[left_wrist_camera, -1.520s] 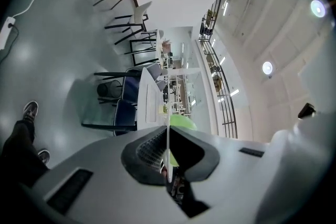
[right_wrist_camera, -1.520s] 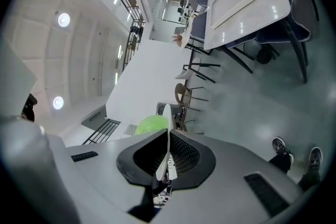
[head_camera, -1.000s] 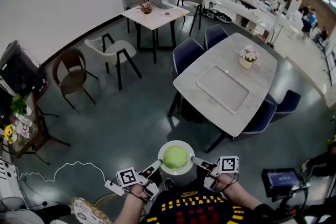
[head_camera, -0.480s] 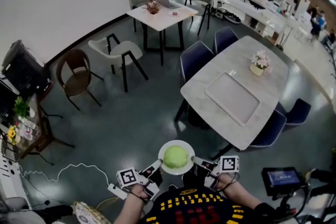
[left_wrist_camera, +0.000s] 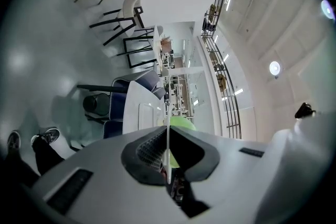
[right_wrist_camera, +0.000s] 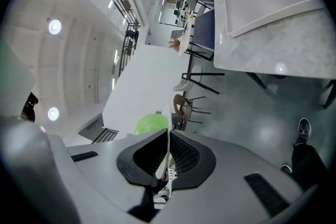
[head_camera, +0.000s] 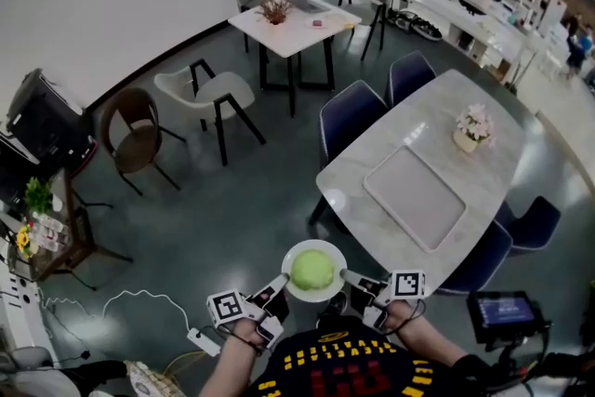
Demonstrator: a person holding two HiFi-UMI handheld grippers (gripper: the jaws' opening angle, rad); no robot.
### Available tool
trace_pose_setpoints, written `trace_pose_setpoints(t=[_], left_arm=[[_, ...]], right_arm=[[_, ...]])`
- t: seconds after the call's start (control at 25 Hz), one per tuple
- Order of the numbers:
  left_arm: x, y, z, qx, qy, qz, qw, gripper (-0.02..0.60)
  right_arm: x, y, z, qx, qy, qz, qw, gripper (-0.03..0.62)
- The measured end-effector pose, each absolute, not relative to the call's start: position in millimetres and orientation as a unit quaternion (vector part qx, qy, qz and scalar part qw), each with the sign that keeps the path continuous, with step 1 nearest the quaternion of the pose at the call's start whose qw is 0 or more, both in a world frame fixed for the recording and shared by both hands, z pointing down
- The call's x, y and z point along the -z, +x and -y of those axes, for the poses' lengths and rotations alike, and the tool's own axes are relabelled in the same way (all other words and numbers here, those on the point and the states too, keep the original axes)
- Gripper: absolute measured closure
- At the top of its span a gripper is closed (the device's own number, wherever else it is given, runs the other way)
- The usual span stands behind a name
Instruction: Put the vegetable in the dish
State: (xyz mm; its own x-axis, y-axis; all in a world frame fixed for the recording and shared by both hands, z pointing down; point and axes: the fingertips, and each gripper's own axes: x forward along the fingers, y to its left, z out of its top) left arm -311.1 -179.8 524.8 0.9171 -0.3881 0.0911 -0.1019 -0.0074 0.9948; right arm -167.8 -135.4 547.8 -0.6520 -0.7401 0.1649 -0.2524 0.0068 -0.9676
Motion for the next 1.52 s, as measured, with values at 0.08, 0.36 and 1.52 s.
trace_pose_setpoints(t=[0.08,0.36,1.52], left_arm=[[-526.4,-290.8,190.2,0.100,0.704,0.173,0.682,0.566],[-526.4,-219.1,217.1,0.077,0.717,0.150,0.676,0.566],[-516.9,38.2,349.9,-0.149,0.728,-0.104,0.661,0.566]], right_arm=[[-551.3,-146.3,146.5,0.589,-0.368,-0.692,0.196,0.579],[-554.7,-76.5,160.5,0.588,-0.398,-0.669,0.223,0.579],[-546.3,108.6,212.1,0.490,-0.593,-0.473,0.430,0.579]])
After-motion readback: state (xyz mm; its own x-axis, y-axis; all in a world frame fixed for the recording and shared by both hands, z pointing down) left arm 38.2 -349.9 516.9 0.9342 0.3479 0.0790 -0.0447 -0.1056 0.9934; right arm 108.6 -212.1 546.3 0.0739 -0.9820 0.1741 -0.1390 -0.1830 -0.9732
